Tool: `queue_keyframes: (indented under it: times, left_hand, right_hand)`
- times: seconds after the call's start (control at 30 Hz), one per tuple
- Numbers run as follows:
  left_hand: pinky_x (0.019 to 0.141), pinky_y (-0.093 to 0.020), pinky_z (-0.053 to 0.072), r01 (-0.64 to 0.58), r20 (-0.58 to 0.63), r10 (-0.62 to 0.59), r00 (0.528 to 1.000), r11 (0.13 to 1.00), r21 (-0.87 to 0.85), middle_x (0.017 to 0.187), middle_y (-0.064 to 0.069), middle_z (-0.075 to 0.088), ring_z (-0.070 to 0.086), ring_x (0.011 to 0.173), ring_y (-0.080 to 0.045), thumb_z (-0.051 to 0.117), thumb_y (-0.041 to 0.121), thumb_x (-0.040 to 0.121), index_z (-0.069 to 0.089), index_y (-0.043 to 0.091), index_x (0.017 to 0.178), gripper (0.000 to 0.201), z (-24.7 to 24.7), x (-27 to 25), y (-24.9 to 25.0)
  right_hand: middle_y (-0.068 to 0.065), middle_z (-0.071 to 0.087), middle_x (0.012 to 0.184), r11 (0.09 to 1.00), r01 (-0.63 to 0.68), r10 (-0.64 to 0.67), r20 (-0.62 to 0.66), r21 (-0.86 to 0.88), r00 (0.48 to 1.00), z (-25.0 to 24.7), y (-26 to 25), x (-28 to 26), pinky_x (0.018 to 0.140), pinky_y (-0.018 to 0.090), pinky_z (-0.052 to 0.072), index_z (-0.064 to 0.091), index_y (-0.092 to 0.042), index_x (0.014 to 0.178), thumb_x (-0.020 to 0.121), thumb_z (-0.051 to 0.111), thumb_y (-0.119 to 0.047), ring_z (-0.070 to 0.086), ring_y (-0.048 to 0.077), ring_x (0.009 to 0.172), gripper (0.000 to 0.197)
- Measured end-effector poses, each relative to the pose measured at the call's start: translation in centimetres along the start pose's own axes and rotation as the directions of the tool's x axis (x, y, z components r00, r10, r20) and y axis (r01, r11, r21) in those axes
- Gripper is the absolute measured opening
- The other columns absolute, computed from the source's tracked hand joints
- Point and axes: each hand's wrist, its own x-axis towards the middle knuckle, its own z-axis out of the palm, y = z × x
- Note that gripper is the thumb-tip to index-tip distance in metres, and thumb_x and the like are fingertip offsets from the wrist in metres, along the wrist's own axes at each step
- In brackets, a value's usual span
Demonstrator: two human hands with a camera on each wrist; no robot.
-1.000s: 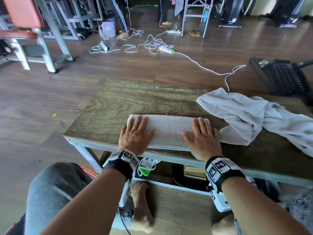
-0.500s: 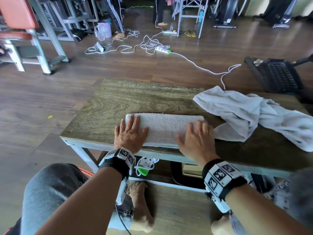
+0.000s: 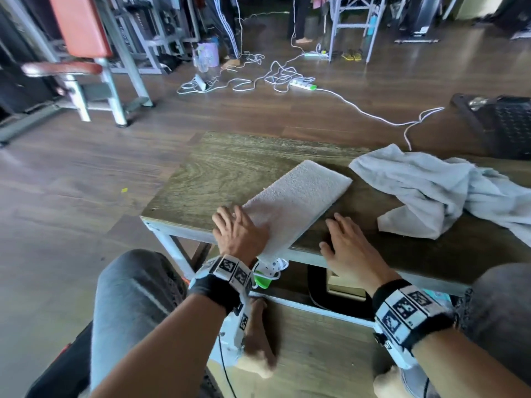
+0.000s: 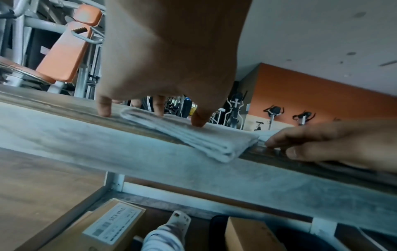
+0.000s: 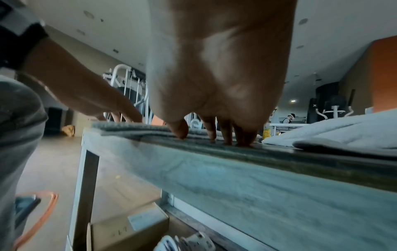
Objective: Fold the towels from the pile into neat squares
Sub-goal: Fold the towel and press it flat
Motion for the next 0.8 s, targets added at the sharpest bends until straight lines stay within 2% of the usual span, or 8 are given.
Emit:
queue_keyframes:
  times: [0.17,0.23,0.27,0.33,0.47,0.57,0.7,0.8]
  left_hand:
    - [0.109,-0.047,0.032,0.021,0.116,-0.017,0.993,0.999,-0.03,0.136,-0.01,0.043,0.036,0.129,-0.032,0.057,0.06,0.083,0.04,0.011,0.14,0.077,-0.7,0.5,-0.3]
    - [0.097,-0.041,0.046,0.029,0.183,-0.01,0.983,0.995,-0.1,0.115,-0.009,0.06,0.053,0.113,-0.028,0.061,0.05,0.084,0.058,0.01,0.118,0.053,-1.6,0.8,-0.1]
    - [0.08,-0.032,0.051,0.019,0.192,0.02,0.981,0.98,-0.198,0.093,-0.006,0.063,0.058,0.095,-0.024,0.064,0.041,0.085,0.064,0.011,0.094,0.032,-2.1,0.7,0.2]
    - [0.054,-0.025,0.039,-0.019,0.188,0.086,0.978,0.942,-0.336,0.063,0.003,0.05,0.049,0.066,-0.018,0.063,0.025,0.087,0.052,0.016,0.063,0.028,-2.6,0.2,0.9]
    - [0.047,-0.023,0.042,0.012,0.185,0.11,0.976,0.83,-0.558,0.083,-0.002,0.056,0.05,0.063,-0.012,0.06,0.011,0.086,0.051,0.012,0.101,0.018,-3.6,-0.7,3.0]
    - [0.045,-0.029,0.054,0.153,0.262,0.116,0.958,0.568,-0.809,0.092,-0.019,0.061,0.063,0.057,-0.025,0.053,-0.001,0.09,0.048,0.014,0.118,0.033,-4.1,-1.4,4.2]
    - [0.061,-0.036,0.06,0.139,0.267,0.245,0.932,0.439,-0.888,0.089,-0.023,0.068,0.066,0.069,-0.032,0.044,0.003,0.095,0.067,0.004,0.107,0.026,-5.1,-1.7,4.2]
    - [0.065,-0.035,0.058,0.096,0.216,0.233,0.948,0.438,-0.894,0.105,-0.019,0.069,0.067,0.083,-0.031,0.037,0.001,0.092,0.072,0.015,0.101,0.039,-4.6,-1.0,2.1]
  right_hand:
    - [0.012,0.032,0.153,0.985,0.079,-0.073,-0.043,0.151,0.996,-0.4,-1.4,-0.3,0.111,0.04,0.039,0.017,-0.013,0.154,0.097,0.055,-0.035,0.034,0.027,0.142,0.071]
    - [0.013,0.033,0.147,0.989,0.112,-0.108,-0.047,0.092,0.993,0.0,-1.4,-0.4,0.106,0.04,0.044,0.013,-0.016,0.156,0.095,0.058,-0.035,0.037,0.029,0.137,0.078]
    - [0.012,0.031,0.144,0.99,0.125,-0.121,-0.061,0.064,0.991,0.2,-1.3,-0.4,0.103,0.04,0.047,0.011,-0.018,0.156,0.093,0.06,-0.034,0.037,0.029,0.136,0.082]
    - [0.011,0.023,0.143,0.989,0.141,-0.137,-0.102,0.033,0.985,0.6,-1.2,-0.6,0.1,0.041,0.051,0.011,-0.023,0.157,0.087,0.066,-0.034,0.036,0.031,0.135,0.089]
    - [0.014,0.013,0.152,0.97,0.207,-0.222,-0.115,-0.131,0.968,1.4,-0.4,-1.2,0.114,0.042,0.037,0.019,-0.027,0.155,0.073,0.078,-0.045,0.022,0.033,0.139,0.103]
    - [0.014,0.032,0.147,0.961,0.259,-0.275,-0.215,-0.098,0.937,2.0,0.0,-1.9,0.109,0.044,0.042,0.041,-0.022,0.145,0.068,0.082,-0.042,0.034,0.033,0.133,0.089]
    - [-0.001,0.063,0.121,0.895,0.373,-0.258,-0.397,0.246,0.881,1.1,0.2,-1.4,0.099,0.037,0.051,0.067,-0.019,0.115,0.08,0.068,-0.003,0.053,0.019,0.115,0.039]
    - [-0.003,0.07,0.083,0.792,0.338,-0.151,-0.373,0.509,0.915,-0.5,0.3,-1.7,0.07,0.032,0.052,0.07,-0.018,0.106,0.095,0.065,-0.013,0.063,0.007,0.076,0.014]
